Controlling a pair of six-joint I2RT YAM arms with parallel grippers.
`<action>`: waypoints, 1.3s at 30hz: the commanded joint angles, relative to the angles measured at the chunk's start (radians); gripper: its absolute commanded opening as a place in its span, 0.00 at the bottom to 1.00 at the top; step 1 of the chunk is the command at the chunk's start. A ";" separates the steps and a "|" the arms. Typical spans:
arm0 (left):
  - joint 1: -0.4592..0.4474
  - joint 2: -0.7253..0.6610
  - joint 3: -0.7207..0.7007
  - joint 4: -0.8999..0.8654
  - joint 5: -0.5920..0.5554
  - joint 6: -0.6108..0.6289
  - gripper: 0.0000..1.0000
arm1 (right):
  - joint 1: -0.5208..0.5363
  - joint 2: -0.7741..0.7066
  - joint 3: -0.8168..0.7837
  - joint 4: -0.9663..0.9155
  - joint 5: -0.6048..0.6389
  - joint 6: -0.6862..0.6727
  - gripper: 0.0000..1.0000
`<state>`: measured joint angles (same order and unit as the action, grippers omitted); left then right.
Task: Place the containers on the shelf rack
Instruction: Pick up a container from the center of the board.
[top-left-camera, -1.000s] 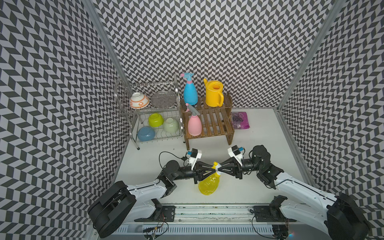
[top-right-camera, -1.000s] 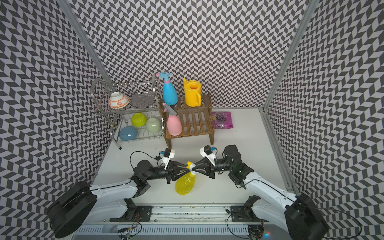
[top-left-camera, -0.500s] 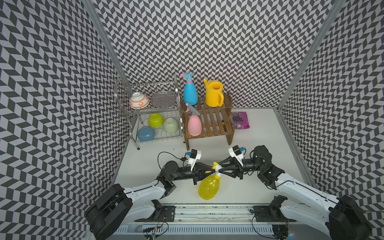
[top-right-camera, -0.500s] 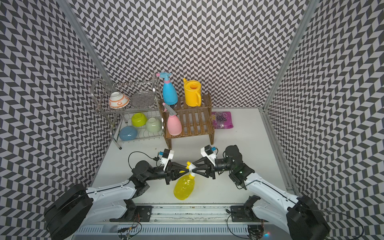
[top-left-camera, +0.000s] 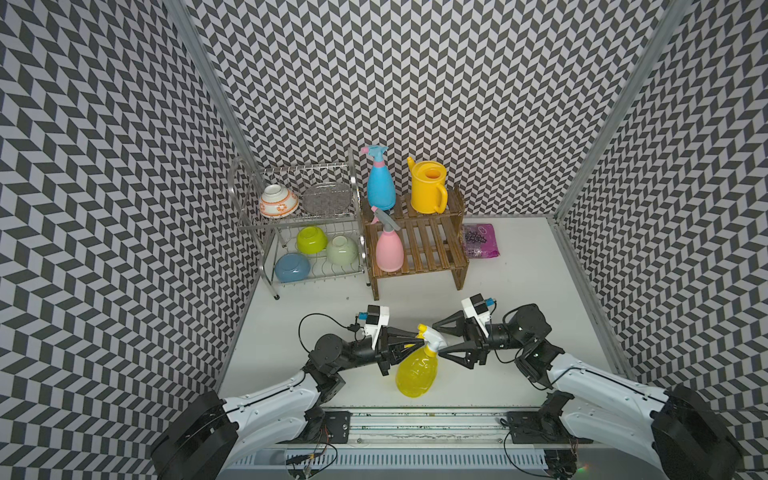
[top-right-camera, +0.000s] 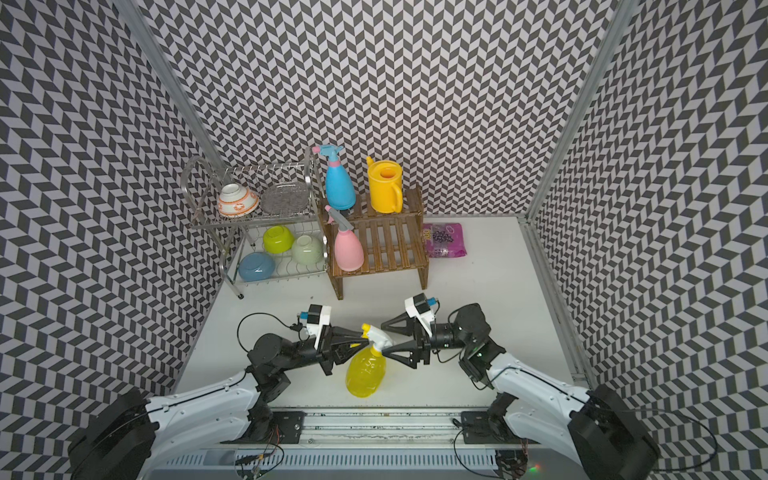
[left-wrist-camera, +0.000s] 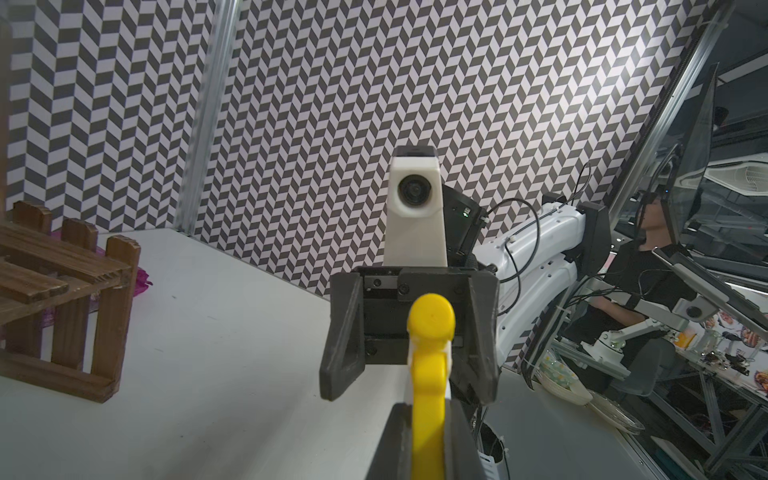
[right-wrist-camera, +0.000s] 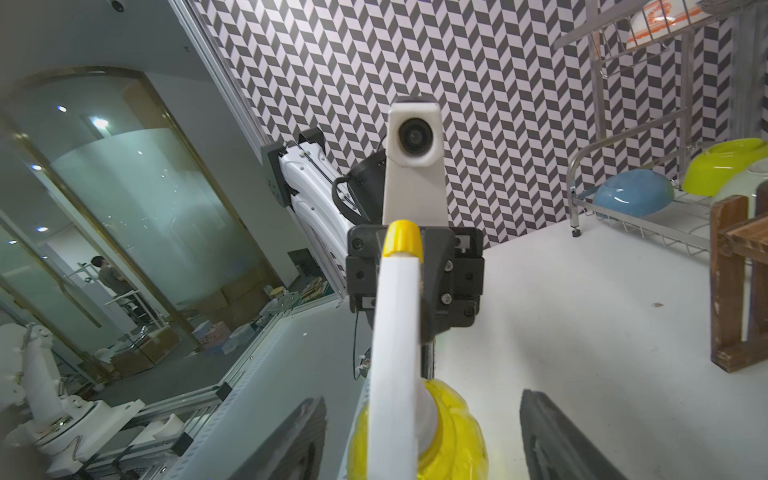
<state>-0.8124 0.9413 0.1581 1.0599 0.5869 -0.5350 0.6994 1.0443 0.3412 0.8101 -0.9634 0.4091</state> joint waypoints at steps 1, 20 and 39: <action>-0.007 -0.020 -0.011 0.052 -0.050 0.013 0.00 | 0.056 0.016 0.003 0.123 0.057 0.016 0.76; -0.024 -0.058 -0.031 0.080 -0.061 0.016 0.00 | 0.115 0.096 0.043 0.083 0.141 0.009 0.73; -0.031 -0.043 -0.014 0.047 -0.056 0.028 0.05 | 0.126 0.073 0.059 0.017 0.164 -0.046 0.31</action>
<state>-0.8364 0.9092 0.1314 1.1023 0.5247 -0.5205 0.8227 1.1316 0.3717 0.8288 -0.8085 0.3836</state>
